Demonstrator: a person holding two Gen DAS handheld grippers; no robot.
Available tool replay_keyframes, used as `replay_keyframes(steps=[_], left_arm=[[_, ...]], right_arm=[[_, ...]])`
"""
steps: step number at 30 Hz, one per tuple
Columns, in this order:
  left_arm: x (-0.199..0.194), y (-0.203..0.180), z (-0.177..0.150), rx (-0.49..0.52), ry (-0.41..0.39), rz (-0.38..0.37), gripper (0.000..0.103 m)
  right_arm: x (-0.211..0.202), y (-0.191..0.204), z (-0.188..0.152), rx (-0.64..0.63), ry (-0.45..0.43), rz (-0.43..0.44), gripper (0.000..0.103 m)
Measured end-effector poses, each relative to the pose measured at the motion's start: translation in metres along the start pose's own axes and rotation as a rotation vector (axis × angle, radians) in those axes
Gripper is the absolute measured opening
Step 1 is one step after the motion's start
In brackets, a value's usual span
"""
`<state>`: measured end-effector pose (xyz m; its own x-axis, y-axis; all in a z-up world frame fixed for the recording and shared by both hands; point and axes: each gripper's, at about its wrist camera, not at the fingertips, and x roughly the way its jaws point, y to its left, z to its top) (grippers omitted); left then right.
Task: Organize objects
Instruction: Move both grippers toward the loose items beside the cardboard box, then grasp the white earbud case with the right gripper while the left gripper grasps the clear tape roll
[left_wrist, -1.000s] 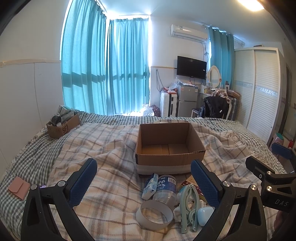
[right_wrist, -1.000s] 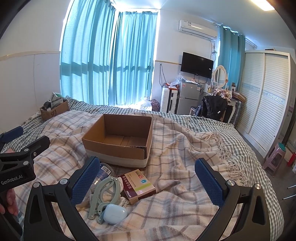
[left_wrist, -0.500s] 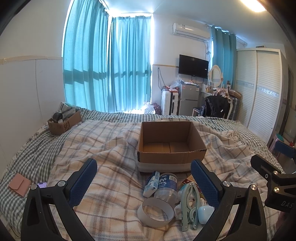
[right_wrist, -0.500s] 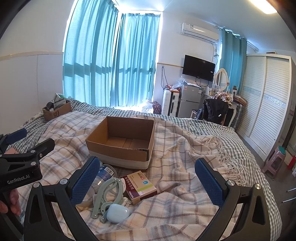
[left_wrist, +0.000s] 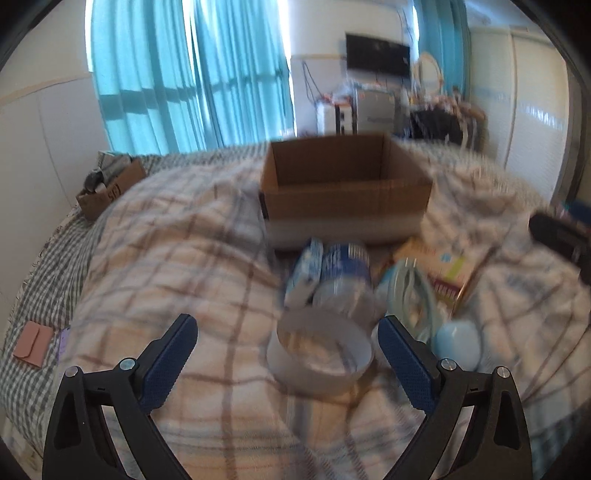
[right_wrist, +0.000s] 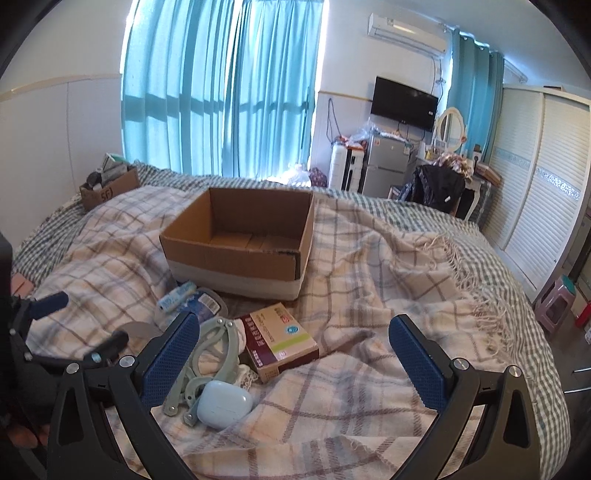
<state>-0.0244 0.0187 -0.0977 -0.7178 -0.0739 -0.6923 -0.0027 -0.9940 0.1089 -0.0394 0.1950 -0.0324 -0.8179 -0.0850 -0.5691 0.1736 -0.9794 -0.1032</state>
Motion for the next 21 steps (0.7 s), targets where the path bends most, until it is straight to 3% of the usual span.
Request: replay_keyframes(steps=[10, 11, 12, 13, 16, 21], left_arm=[[0.041, -0.023, -0.02, 0.114, 0.184, -0.06, 0.094], [0.044, -0.023, -0.019, 0.12, 0.194, -0.06, 0.091], [0.048, -0.023, -0.02, 0.12, 0.204, -0.057, 0.083], [0.052, -0.021, -0.019, 0.111, 0.22, -0.062, 0.082], [0.053, -0.009, -0.015, 0.048, 0.219, -0.119, 0.081], [0.024, 0.016, -0.004, -0.075, 0.125, -0.174, 0.08]], right_arm=[[0.029, -0.003, -0.011, 0.017, 0.09, 0.034, 0.103], [0.031, -0.002, -0.012, 0.013, 0.099, 0.033, 0.103], [0.032, -0.001, -0.013, 0.009, 0.104, 0.031, 0.103], [0.033, 0.001, -0.013, 0.004, 0.108, 0.03, 0.103], [0.036, 0.006, -0.014, -0.014, 0.125, 0.041, 0.103], [0.043, 0.02, -0.018, -0.062, 0.177, 0.065, 0.103]])
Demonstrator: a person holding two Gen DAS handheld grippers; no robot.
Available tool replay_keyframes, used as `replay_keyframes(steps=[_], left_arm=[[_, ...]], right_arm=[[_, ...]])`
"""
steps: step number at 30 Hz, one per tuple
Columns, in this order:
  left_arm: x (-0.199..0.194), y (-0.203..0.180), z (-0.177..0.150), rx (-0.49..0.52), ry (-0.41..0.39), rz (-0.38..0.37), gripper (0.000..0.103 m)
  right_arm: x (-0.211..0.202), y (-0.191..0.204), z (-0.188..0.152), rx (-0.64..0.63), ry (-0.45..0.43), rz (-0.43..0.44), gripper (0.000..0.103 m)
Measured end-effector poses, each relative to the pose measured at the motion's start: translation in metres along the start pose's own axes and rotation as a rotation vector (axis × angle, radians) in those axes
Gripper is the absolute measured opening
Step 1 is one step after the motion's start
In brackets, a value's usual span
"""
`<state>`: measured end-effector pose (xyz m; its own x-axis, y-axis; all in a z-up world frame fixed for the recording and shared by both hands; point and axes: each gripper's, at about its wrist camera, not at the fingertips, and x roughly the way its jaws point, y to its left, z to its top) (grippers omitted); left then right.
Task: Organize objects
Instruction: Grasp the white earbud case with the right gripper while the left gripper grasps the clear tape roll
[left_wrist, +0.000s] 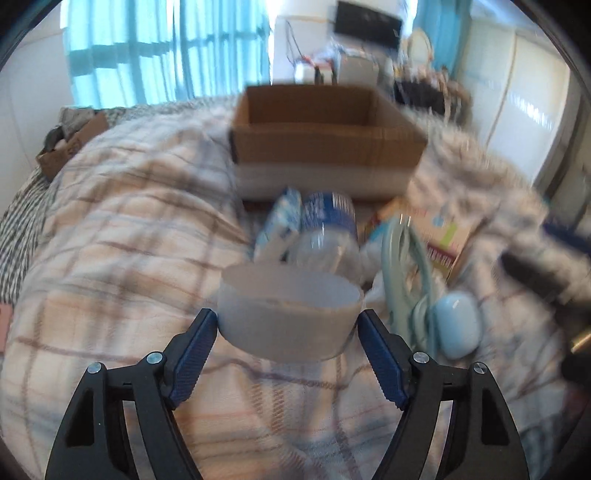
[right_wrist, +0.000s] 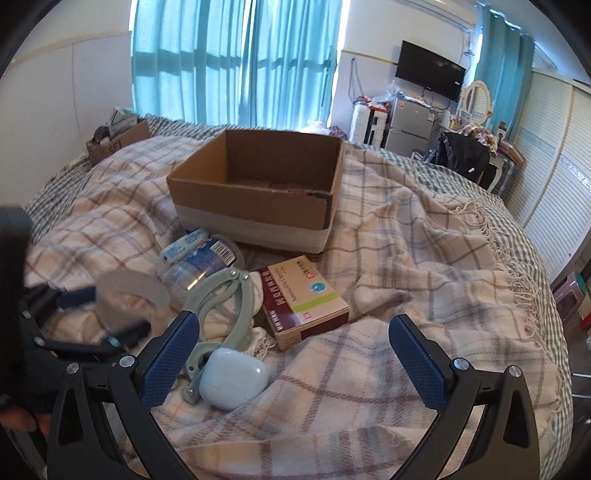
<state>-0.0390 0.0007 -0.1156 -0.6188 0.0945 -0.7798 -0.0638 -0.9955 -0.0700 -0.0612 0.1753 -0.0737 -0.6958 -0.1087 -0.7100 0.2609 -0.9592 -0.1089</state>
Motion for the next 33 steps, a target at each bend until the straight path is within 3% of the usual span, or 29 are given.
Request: replay_keyframes(steps=[3, 9, 13, 15, 17, 24, 26, 27, 30, 33], left_arm=[[-0.014, 0.008, 0.006, -0.014, -0.034, 0.016, 0.079], [-0.019, 0.022, 0.008, -0.041, -0.053, 0.004, 0.079], [-0.021, 0.023, 0.005, -0.05, -0.063, -0.005, 0.079], [-0.023, 0.024, 0.005, -0.058, -0.07, -0.01, 0.079], [-0.025, 0.024, 0.005, -0.063, -0.077, -0.014, 0.079], [-0.044, 0.025, 0.02, -0.075, -0.135, -0.012, 0.078], [-0.049, 0.028, 0.032, -0.082, -0.154, -0.013, 0.051], [-0.049, 0.03, 0.04, -0.093, -0.151, -0.016, 0.042], [-0.05, 0.035, 0.064, -0.101, -0.173, -0.022, 0.041], [-0.03, 0.039, 0.076, -0.107, -0.131, -0.06, 0.023]], right_arm=[[0.012, 0.014, -0.005, -0.058, 0.056, 0.033, 0.102], [0.046, 0.035, -0.02, -0.114, 0.213, 0.119, 0.072], [0.054, 0.036, -0.027, -0.109, 0.278, 0.158, 0.066], [0.056, 0.036, -0.029, -0.098, 0.293, 0.171, 0.062], [0.054, 0.037, -0.03, -0.094, 0.299, 0.185, 0.052], [0.026, 0.041, -0.013, -0.125, 0.207, 0.152, 0.052], [0.014, 0.039, 0.0, -0.119, 0.161, 0.154, 0.052], [0.008, 0.036, 0.009, -0.118, 0.138, 0.151, 0.052], [-0.01, 0.027, 0.043, -0.107, 0.059, 0.147, 0.052], [-0.012, 0.021, 0.07, -0.106, 0.015, 0.129, 0.052]])
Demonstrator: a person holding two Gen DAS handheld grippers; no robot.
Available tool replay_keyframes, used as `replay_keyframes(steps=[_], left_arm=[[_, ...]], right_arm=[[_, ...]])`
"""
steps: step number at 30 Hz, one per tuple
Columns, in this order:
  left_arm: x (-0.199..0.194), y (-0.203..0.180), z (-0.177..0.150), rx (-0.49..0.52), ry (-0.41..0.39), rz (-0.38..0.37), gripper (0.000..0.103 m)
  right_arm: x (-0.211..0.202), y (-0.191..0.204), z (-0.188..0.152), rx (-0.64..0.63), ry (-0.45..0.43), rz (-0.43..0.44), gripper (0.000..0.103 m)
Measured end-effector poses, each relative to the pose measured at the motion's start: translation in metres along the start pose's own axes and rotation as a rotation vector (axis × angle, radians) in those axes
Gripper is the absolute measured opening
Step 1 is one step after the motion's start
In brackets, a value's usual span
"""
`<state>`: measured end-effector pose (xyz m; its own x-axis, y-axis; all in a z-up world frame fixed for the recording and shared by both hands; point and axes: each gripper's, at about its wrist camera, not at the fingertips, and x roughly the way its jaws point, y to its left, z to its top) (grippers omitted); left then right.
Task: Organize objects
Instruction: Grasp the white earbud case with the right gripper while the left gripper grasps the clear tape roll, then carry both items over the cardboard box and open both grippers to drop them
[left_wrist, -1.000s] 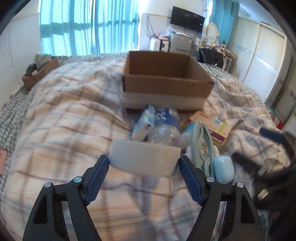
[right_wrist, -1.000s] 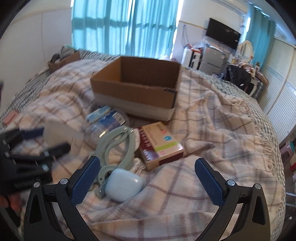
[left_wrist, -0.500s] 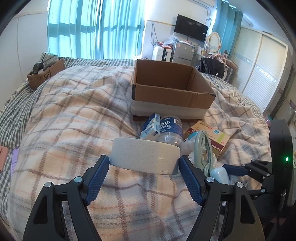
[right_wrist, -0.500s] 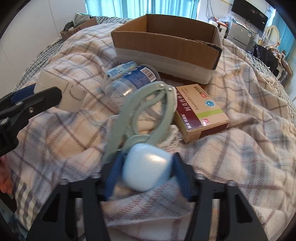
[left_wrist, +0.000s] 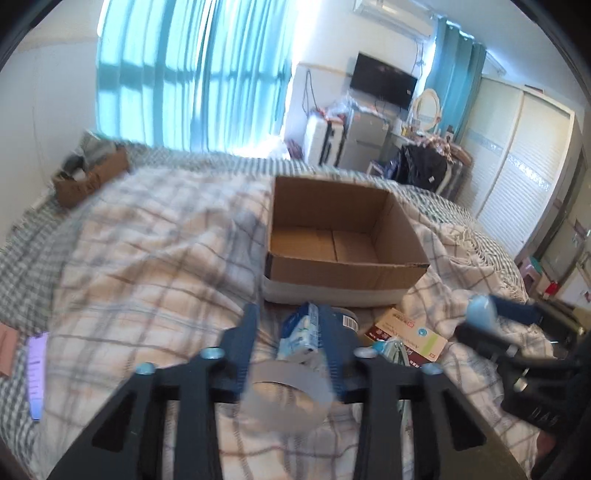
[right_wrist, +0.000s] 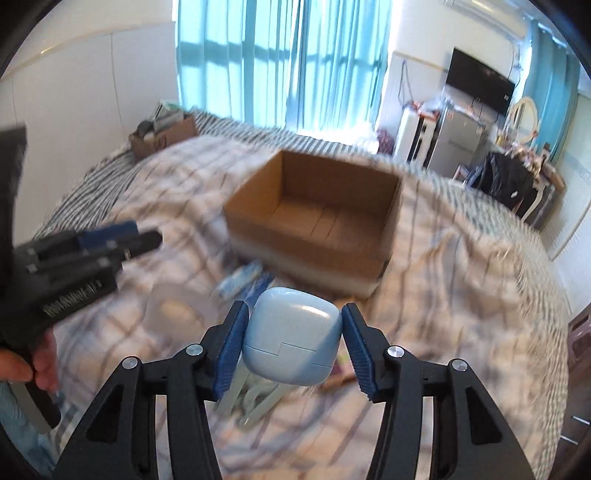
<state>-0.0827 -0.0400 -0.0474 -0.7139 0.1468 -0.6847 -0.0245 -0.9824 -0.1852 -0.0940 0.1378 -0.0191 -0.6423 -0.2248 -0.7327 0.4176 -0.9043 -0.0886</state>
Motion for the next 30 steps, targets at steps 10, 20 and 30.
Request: replay_keyframes(steps=[10, 20, 30], left_arm=[[0.049, 0.006, -0.03, 0.029, 0.141, 0.0, 0.037], [0.089, 0.003, -0.057, 0.045, 0.294, 0.128, 0.068], [0.072, 0.003, -0.059, 0.049, 0.241, 0.124, 0.006]], right_arm=[[0.041, -0.019, 0.011, 0.015, 0.037, -0.001, 0.052], [0.059, -0.033, -0.011, 0.031, 0.058, 0.051, 0.052], [0.043, -0.032, -0.022, 0.048, 0.025, 0.107, 0.052]])
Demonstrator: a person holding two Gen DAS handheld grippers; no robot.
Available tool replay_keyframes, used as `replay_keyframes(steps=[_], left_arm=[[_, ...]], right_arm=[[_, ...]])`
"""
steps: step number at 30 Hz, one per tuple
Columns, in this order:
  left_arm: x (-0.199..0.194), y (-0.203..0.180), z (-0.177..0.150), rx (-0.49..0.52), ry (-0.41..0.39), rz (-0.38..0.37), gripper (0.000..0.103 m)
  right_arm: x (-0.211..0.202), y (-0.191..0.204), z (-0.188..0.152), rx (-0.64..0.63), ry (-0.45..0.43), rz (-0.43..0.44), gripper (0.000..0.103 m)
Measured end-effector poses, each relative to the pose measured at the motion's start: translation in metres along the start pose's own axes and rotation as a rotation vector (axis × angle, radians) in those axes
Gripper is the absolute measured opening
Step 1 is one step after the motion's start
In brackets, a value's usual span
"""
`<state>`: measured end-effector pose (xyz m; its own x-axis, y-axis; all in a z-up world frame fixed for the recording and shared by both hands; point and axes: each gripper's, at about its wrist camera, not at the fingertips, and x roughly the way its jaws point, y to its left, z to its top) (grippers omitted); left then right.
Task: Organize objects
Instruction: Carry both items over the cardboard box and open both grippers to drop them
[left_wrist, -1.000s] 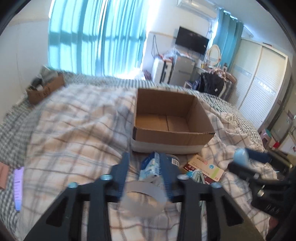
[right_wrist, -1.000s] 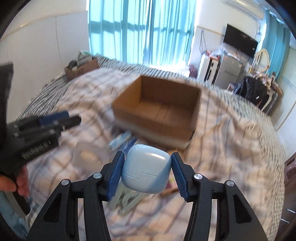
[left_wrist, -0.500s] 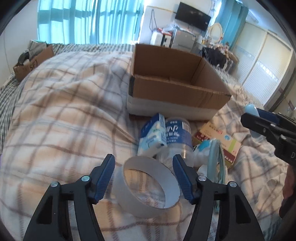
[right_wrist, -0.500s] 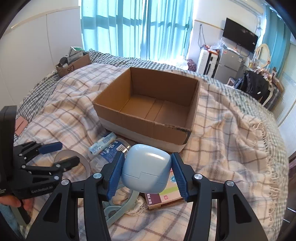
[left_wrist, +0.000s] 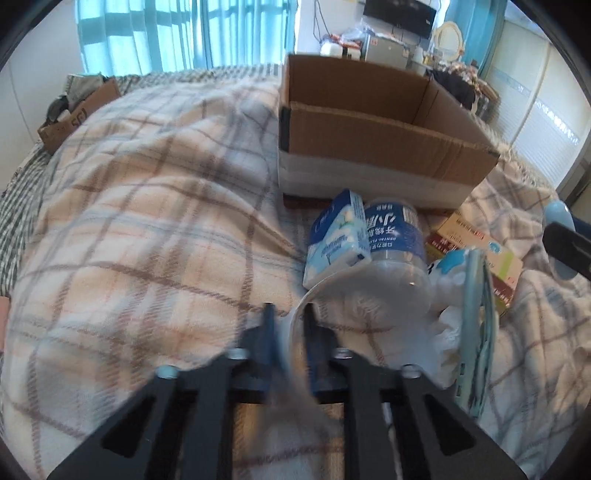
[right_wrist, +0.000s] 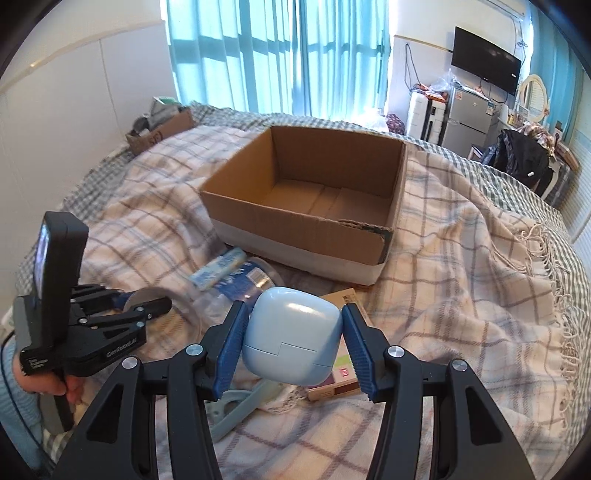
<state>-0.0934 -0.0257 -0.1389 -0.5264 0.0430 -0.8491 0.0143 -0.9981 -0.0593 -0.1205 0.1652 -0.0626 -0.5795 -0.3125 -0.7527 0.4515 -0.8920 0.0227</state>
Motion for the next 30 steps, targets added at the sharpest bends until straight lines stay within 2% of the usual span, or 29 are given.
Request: replay_keyframes(steps=[7, 15, 24, 30], left_arm=[[-0.048, -0.008, 0.019, 0.027, -0.123, 0.004, 0.004], [-0.084, -0.021, 0.074, 0.097, -0.232, -0.023, 0.004], [-0.056, -0.032, 0.151, 0.109, -0.269, -0.046, 0.004], [-0.01, -0.033, 0.182, 0.117, -0.244, -0.034, 0.005]], right_arm=[[-0.031, 0.008, 0.01, -0.021, -0.07, 0.008, 0.052], [-0.051, 0.011, 0.053, -0.092, -0.141, -0.038, 0.052], [-0.024, -0.018, 0.124, -0.081, -0.172, -0.108, 0.052], [0.031, -0.036, 0.151, -0.071, -0.122, -0.117, 0.052]])
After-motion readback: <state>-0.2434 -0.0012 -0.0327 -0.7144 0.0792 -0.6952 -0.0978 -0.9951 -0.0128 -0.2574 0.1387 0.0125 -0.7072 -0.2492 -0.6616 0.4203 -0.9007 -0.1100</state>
